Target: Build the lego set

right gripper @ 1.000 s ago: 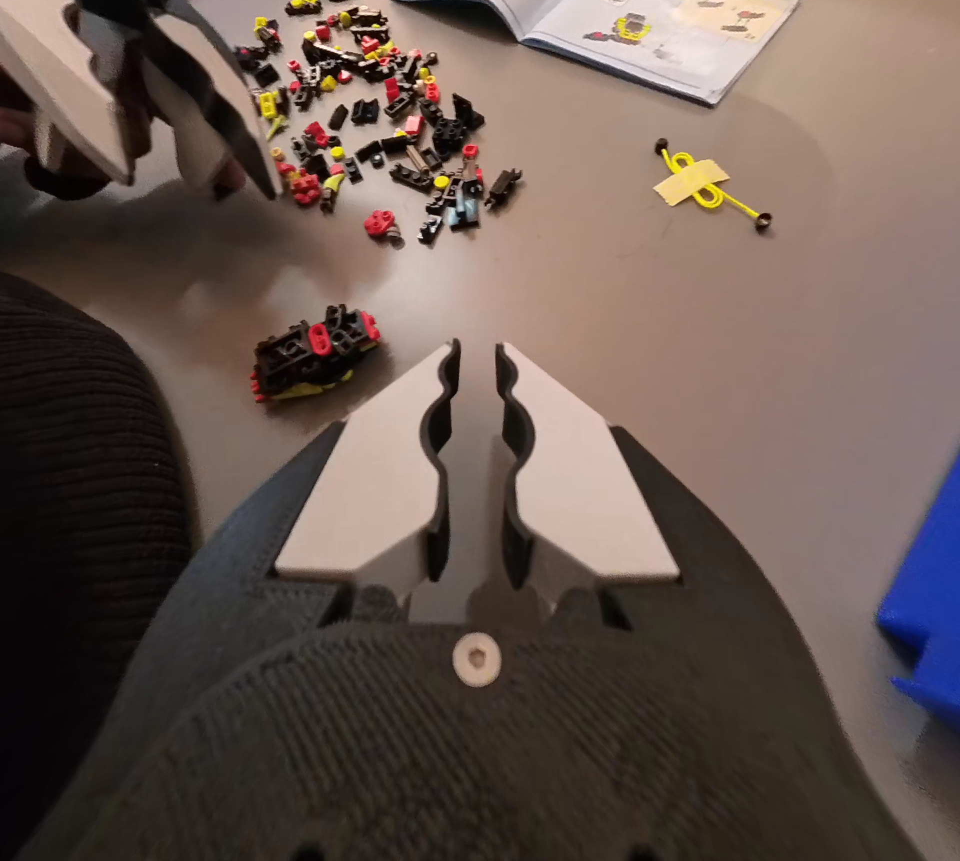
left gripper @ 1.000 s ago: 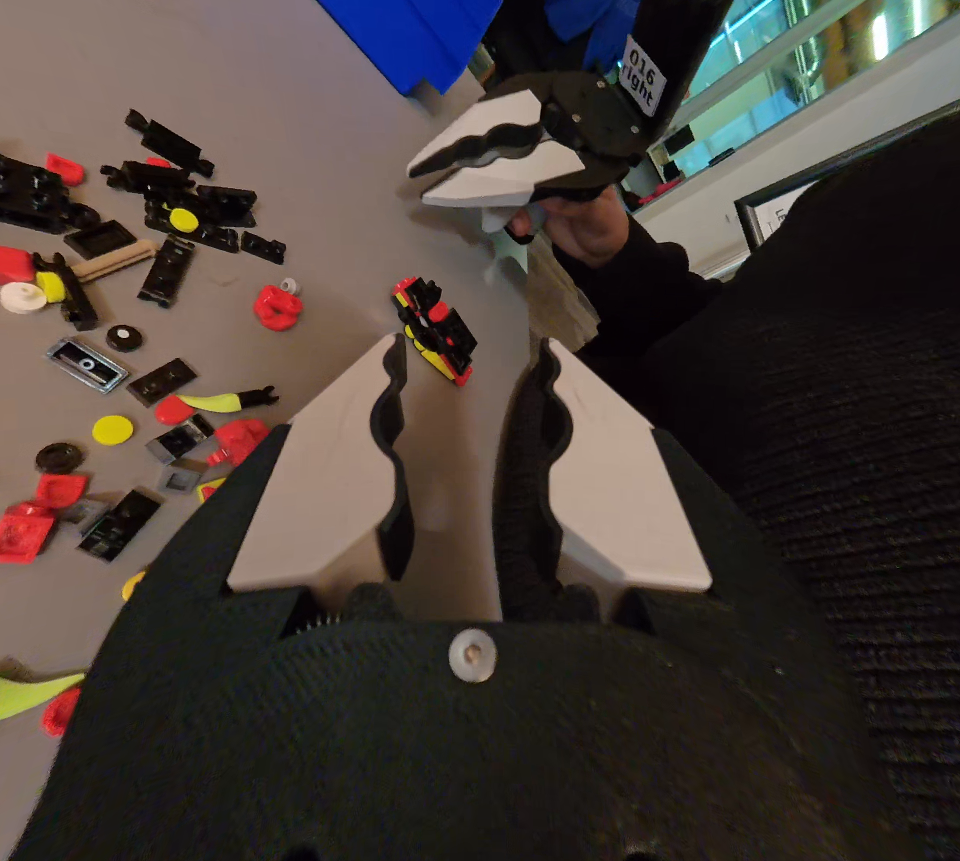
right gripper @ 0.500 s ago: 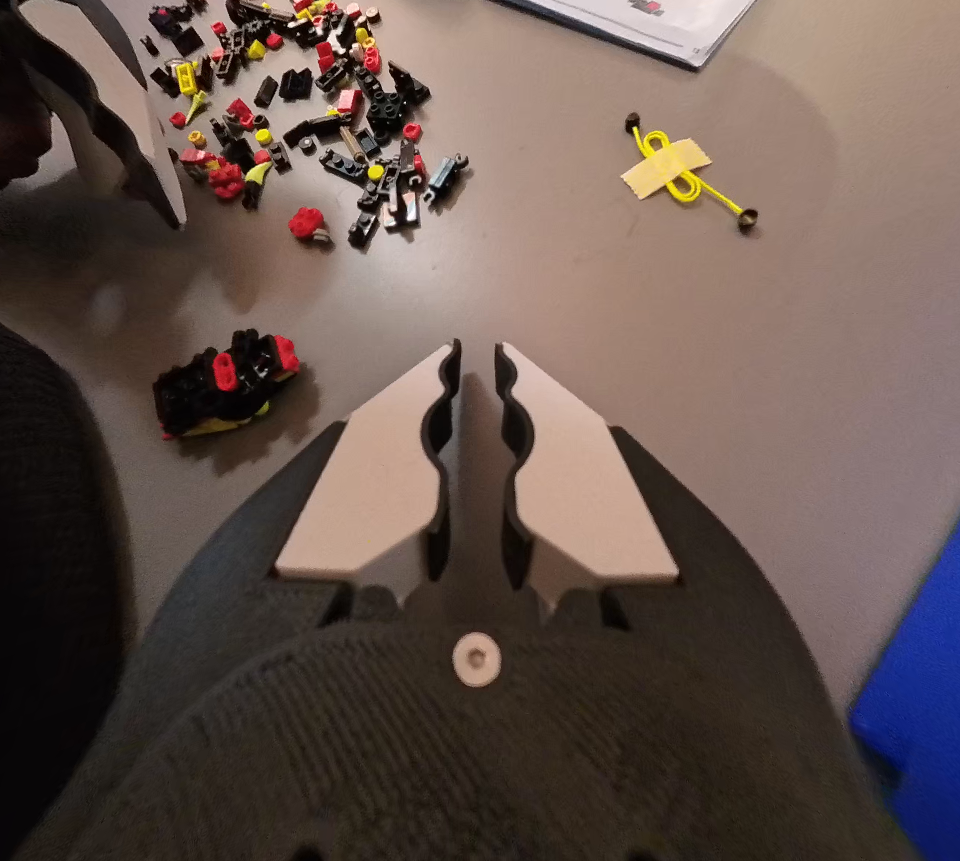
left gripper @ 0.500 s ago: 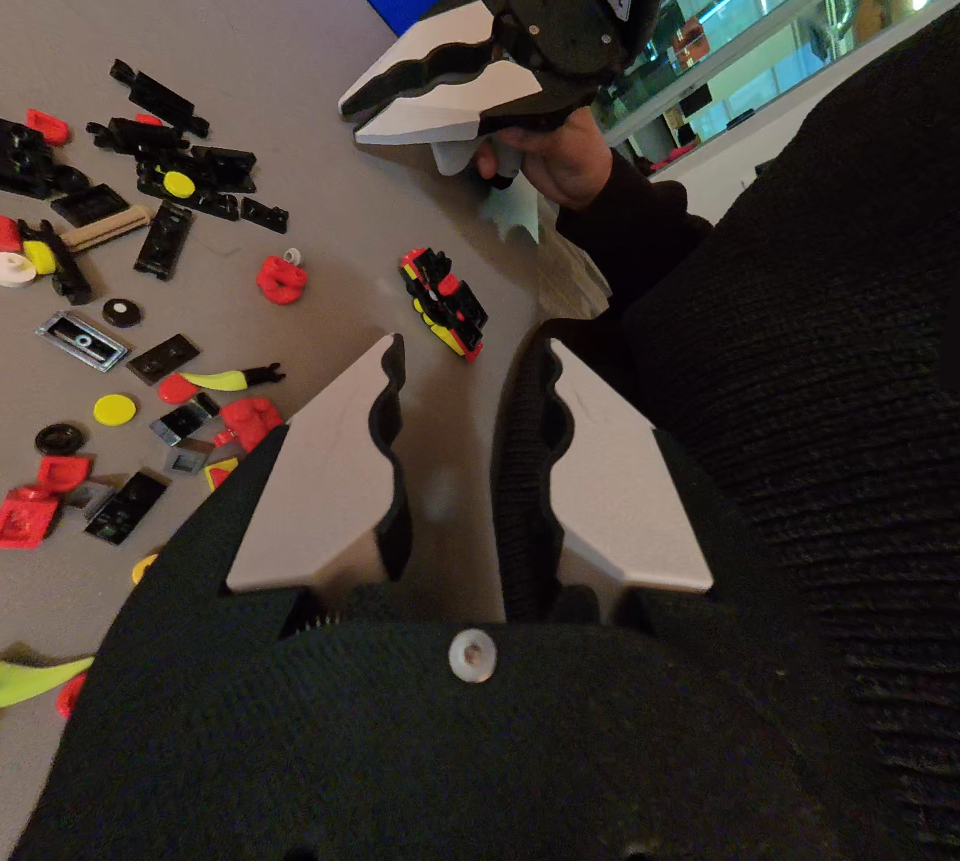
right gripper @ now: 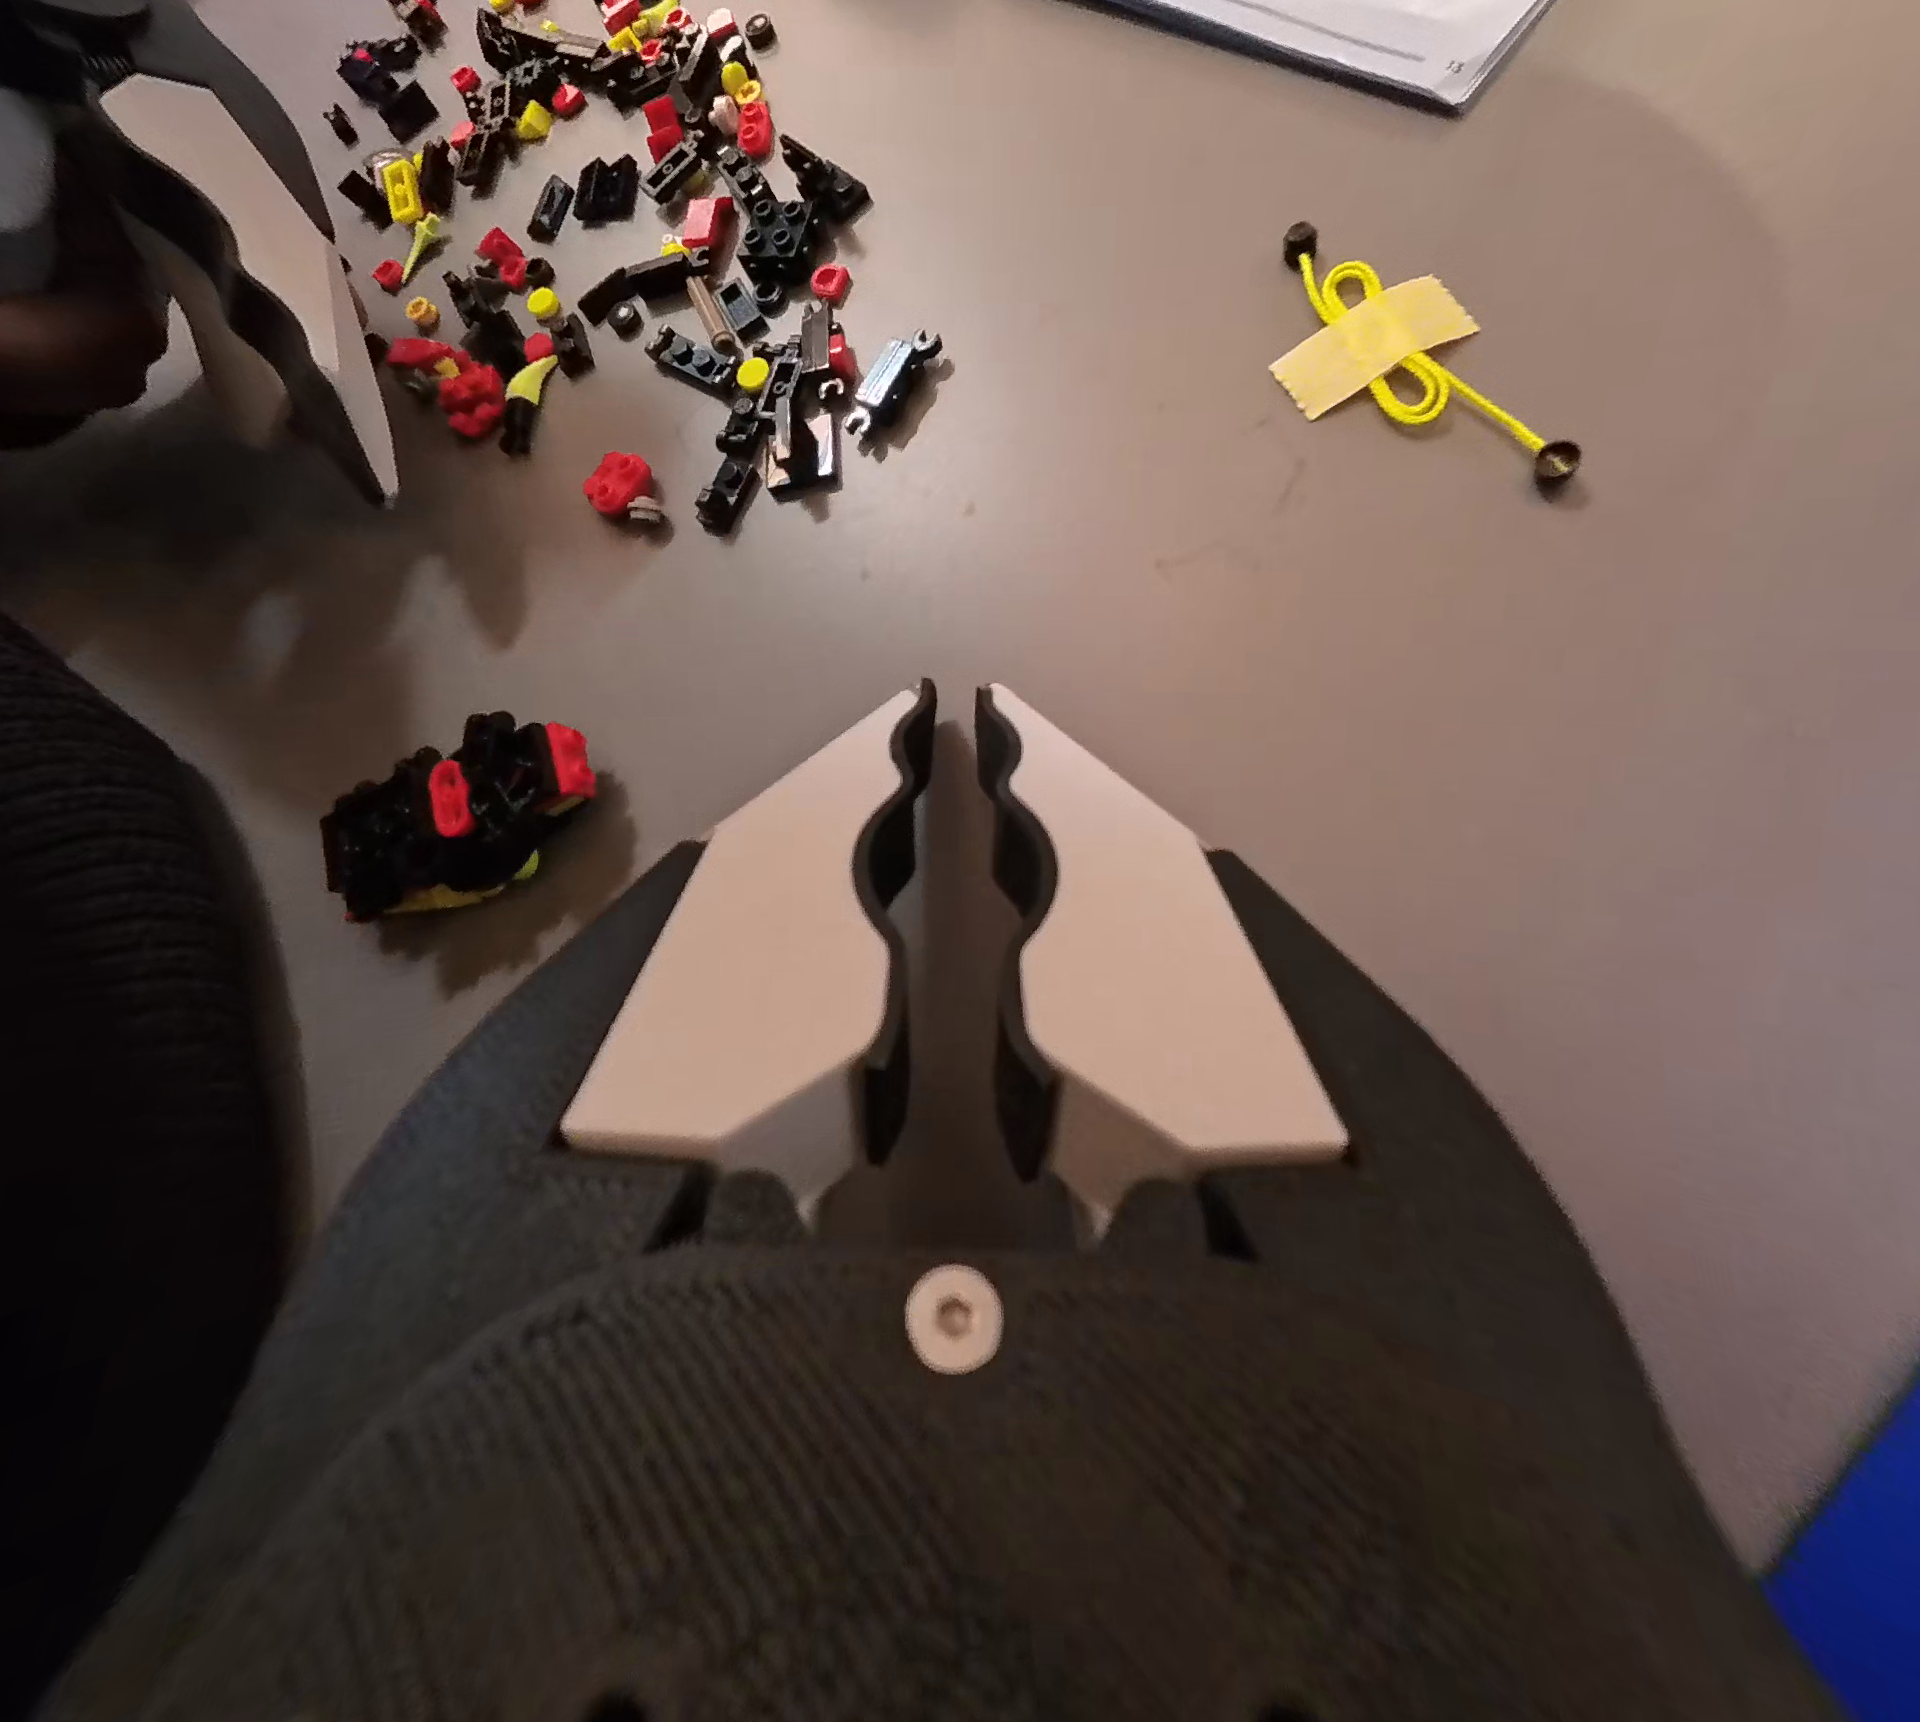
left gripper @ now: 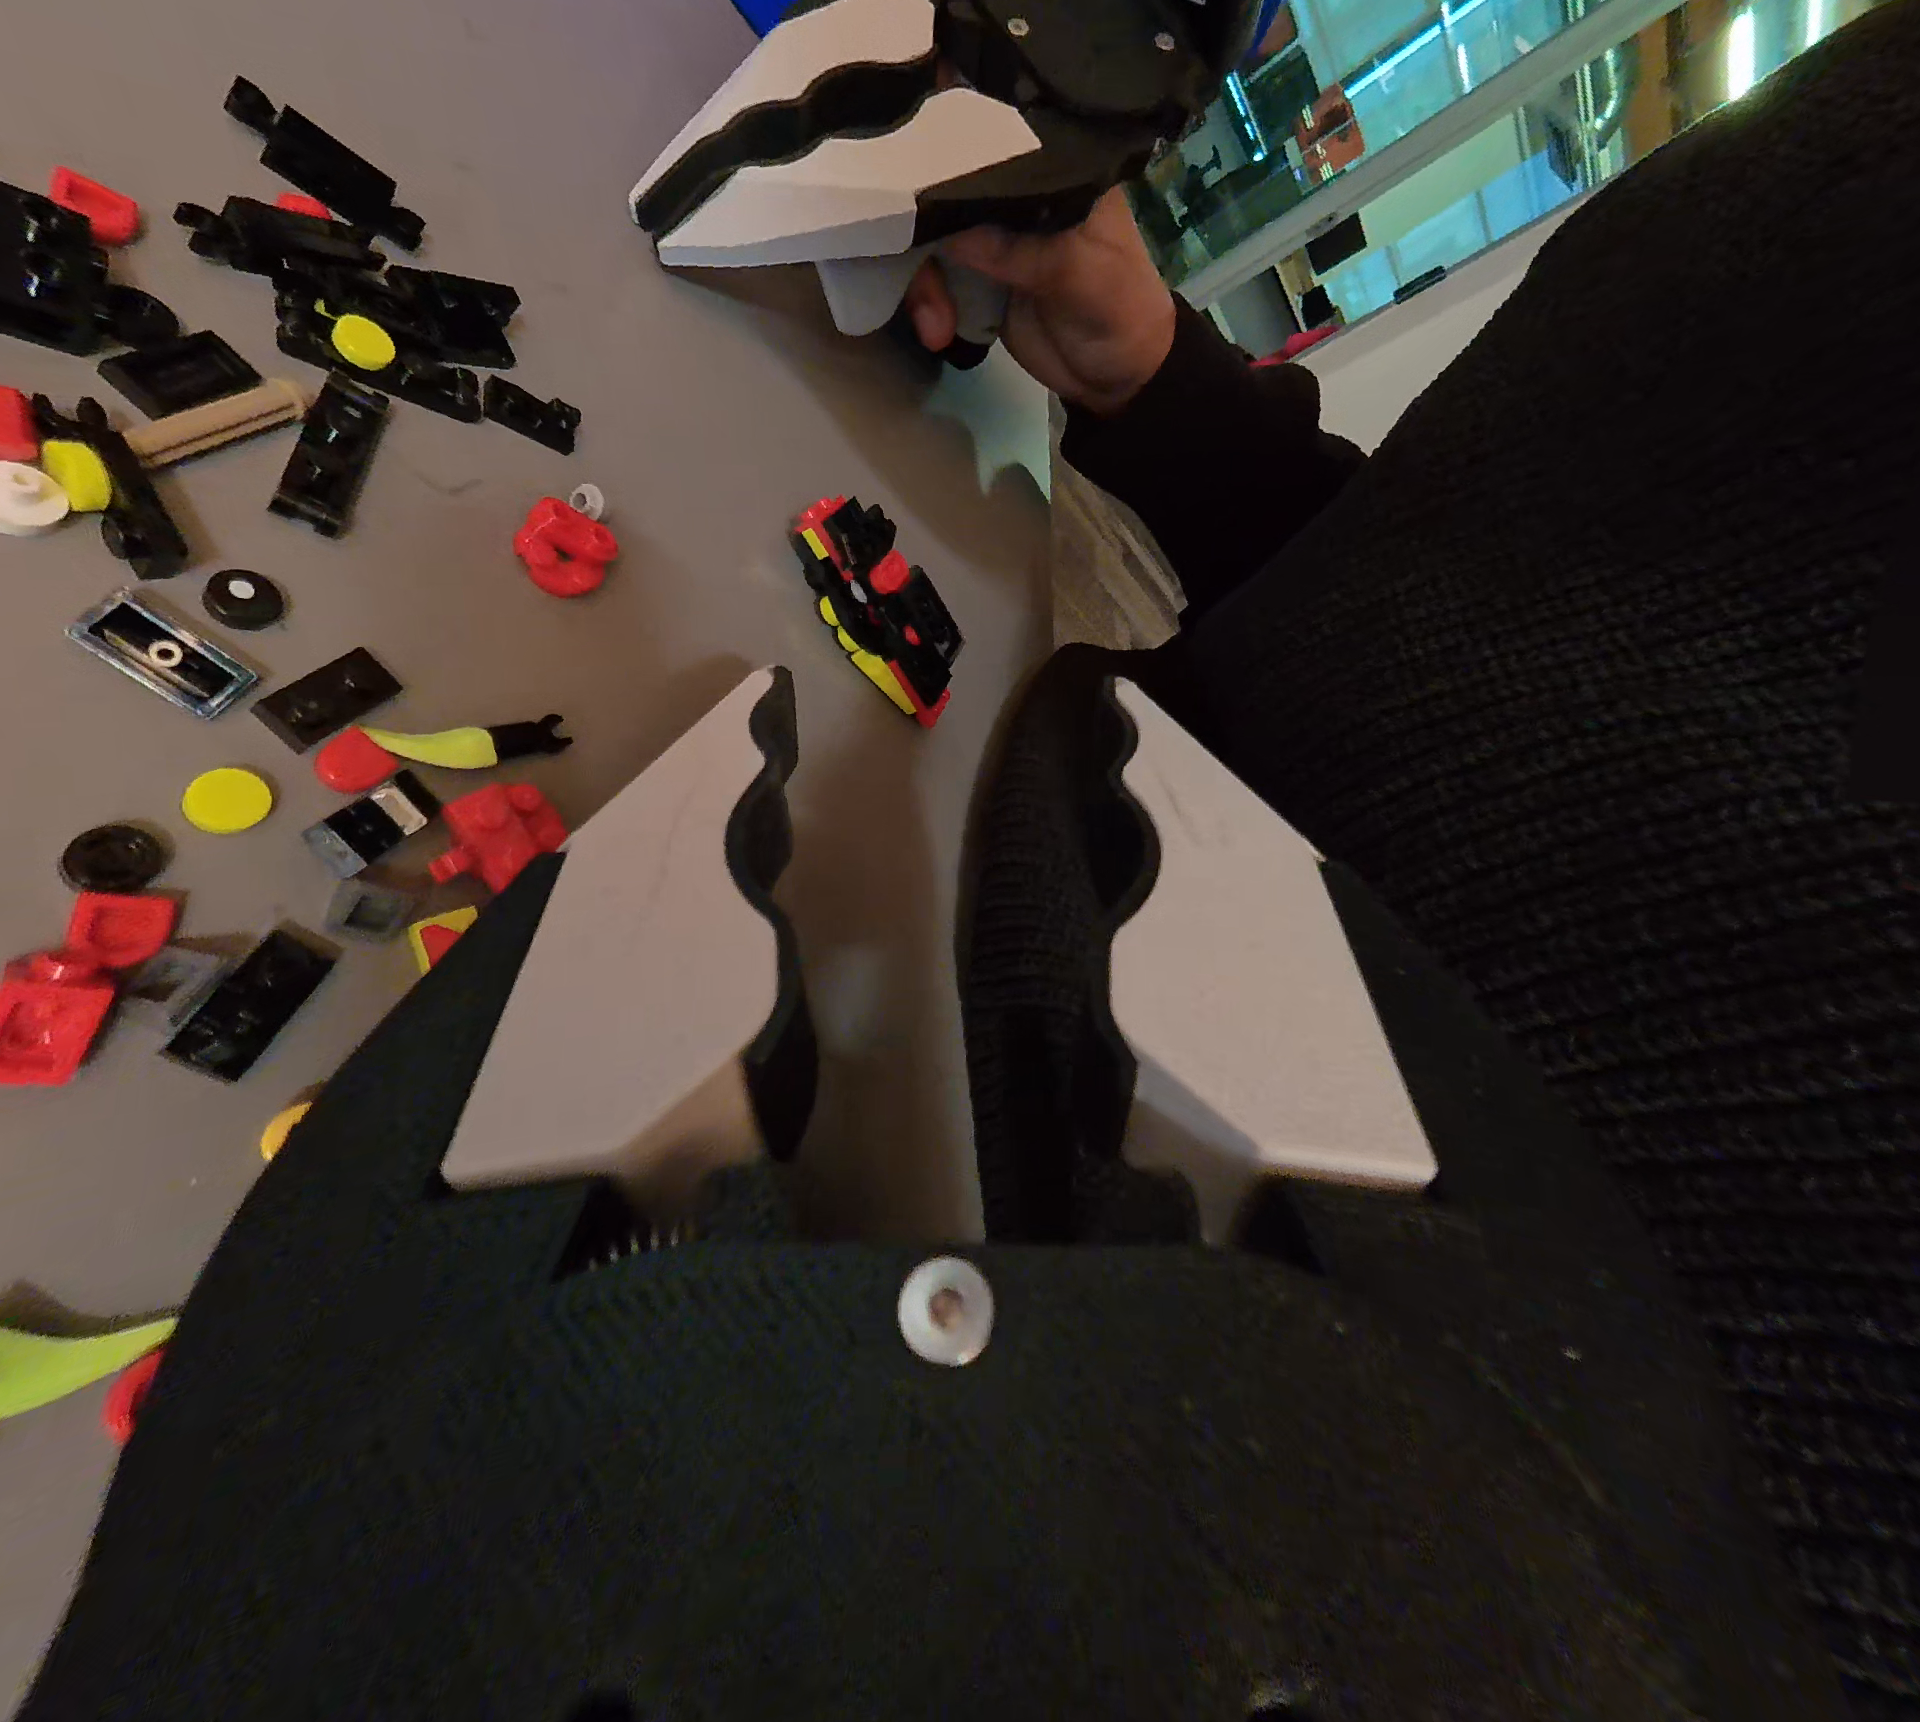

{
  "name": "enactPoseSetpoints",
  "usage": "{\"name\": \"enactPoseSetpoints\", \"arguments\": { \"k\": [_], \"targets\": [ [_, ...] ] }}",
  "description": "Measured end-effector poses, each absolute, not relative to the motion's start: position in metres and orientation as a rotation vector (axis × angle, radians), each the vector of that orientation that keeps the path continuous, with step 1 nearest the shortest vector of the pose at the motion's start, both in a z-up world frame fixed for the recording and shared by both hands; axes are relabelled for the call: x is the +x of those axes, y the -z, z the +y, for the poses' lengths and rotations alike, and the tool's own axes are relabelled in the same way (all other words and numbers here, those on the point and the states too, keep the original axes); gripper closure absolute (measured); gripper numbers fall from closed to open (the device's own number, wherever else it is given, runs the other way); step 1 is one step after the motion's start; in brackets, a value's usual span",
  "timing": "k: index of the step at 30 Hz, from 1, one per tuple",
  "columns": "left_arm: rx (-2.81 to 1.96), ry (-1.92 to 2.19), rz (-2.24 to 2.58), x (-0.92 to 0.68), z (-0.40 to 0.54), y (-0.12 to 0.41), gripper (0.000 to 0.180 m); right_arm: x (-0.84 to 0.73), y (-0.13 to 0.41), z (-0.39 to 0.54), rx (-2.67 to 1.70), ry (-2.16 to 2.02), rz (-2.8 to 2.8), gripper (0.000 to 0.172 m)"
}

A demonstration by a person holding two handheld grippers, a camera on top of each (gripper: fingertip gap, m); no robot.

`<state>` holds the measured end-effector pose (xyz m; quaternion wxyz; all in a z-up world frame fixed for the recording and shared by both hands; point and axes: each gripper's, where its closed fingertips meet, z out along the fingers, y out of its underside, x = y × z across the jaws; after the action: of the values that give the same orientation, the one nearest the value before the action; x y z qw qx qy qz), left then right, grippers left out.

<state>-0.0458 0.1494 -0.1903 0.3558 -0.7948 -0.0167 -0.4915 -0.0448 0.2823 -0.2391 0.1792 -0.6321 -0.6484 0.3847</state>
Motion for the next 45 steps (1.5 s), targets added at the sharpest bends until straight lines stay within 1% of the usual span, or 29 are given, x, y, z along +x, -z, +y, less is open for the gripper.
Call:
{"name": "enactPoseSetpoints", "arguments": {
  "k": [45],
  "targets": [
    [-2.054,1.311,-0.052,-0.0439,0.1494,0.1924,0.122,-0.0480,0.2386,0.2800,-1.822,-1.166,-1.842,0.166]
  ]
}}
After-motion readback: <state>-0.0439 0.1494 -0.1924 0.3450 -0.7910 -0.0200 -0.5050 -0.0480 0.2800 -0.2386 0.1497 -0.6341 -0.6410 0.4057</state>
